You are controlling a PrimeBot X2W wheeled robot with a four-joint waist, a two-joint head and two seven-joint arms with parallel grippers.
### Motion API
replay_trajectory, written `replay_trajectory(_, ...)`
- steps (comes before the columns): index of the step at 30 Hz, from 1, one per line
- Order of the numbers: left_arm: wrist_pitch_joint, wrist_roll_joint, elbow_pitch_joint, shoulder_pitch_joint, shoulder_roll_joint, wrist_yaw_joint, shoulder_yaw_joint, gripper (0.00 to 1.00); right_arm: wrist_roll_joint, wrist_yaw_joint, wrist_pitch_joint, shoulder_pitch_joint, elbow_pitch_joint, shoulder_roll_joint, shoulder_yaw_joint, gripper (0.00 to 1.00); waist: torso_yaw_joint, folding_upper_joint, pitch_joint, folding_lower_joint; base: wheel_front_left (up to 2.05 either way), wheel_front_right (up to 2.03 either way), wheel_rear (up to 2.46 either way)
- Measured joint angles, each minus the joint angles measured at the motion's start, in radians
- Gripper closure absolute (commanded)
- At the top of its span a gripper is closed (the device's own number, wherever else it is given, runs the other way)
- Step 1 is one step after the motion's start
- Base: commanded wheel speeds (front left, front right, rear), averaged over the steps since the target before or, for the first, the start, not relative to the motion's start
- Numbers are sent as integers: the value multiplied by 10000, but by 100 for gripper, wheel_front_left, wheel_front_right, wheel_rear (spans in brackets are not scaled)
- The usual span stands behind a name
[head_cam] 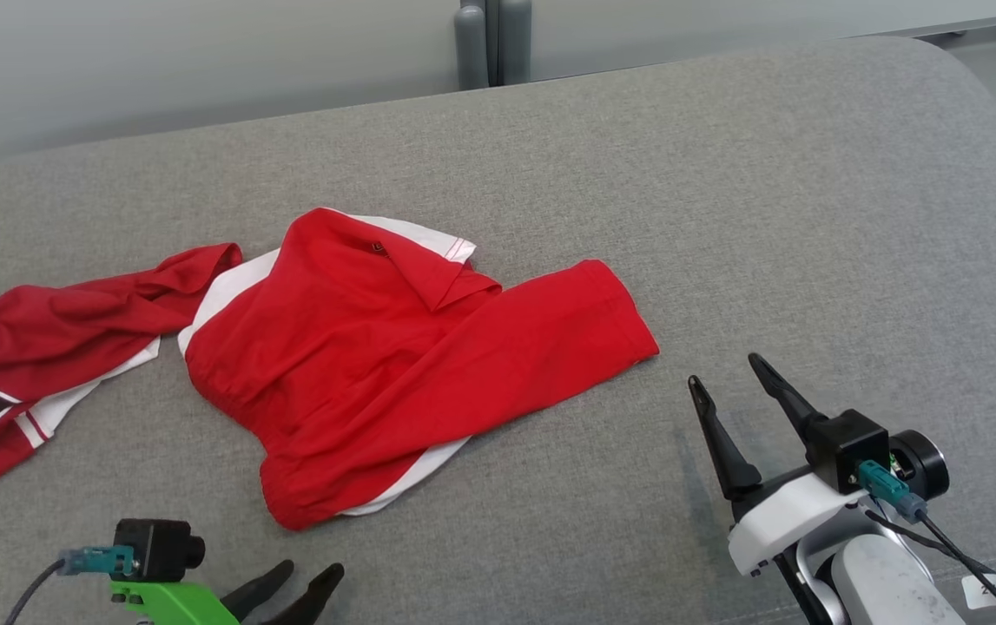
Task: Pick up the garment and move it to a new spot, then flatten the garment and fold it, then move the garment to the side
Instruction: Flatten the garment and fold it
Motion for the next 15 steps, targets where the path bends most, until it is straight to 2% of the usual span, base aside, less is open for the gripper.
replay_trajectory(8,-1743,1988,713,-293,-203,-184,-301,0,-63,115,0,-59,0,27,309,0,21,0,65,0,0,0,0)
replay_trajectory(15,-3058,2959,1553,-601,-690,-259,-698,0,-63,174,0,-74,52,38,339,0,-254,0,130,0,0,0,0)
